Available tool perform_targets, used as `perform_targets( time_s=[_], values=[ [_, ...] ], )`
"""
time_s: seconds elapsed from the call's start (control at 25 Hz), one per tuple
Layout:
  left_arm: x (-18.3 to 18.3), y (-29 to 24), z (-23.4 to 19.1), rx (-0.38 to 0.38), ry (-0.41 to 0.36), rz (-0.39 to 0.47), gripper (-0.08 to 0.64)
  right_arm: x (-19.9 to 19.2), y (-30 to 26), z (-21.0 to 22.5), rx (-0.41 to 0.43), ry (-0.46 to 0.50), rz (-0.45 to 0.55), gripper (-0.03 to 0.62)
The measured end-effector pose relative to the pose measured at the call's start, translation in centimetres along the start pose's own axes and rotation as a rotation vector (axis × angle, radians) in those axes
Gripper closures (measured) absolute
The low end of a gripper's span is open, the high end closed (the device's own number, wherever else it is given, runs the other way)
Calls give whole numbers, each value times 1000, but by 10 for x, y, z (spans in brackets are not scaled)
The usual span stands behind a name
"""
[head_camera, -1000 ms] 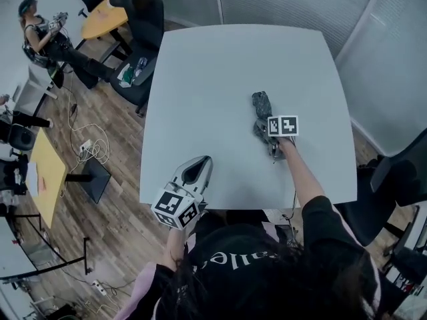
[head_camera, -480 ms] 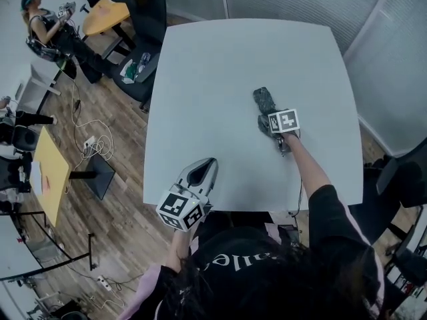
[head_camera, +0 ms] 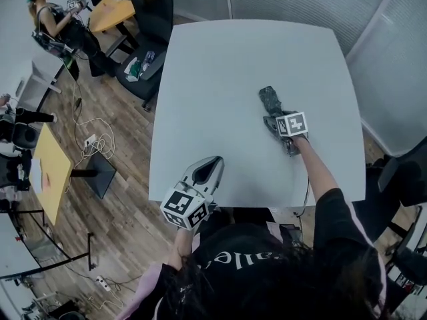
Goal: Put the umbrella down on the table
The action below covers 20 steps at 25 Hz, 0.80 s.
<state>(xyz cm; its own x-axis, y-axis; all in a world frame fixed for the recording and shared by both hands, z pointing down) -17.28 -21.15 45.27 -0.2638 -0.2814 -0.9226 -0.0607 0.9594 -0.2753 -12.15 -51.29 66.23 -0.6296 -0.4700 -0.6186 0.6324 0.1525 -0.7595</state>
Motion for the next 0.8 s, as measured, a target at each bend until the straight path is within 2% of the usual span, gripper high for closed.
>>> perform_targets(
  time_s=[0.24, 0.48, 0.6, 0.8],
  values=[
    [0, 16, -1, -36, -1, 14, 532, 6, 43, -17, -32, 14, 103, 310],
    [-4, 32, -1, -83, -6, 16, 532, 8, 97, -61, 3, 40, 252, 330],
    [-6, 44, -1, -104, -10, 20, 532, 5, 129, -88, 13, 16, 326, 340],
    [-14, 67, -5, -118, -12, 24, 532, -15, 170, -135, 42, -81, 423, 351]
  ],
)
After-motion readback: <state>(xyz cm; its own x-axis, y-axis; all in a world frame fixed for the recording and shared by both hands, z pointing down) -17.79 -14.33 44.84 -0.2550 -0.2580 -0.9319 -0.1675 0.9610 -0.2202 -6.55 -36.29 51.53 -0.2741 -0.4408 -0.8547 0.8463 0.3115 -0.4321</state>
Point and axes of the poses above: the fingertips, and each gripper's own axes: y backward along the fingers, z to its right, x out of its top, the point moved 3 cm from there along y, backward along the fingers, and after that the axes turned 2 degrees about -y, right-handed, at the moved point
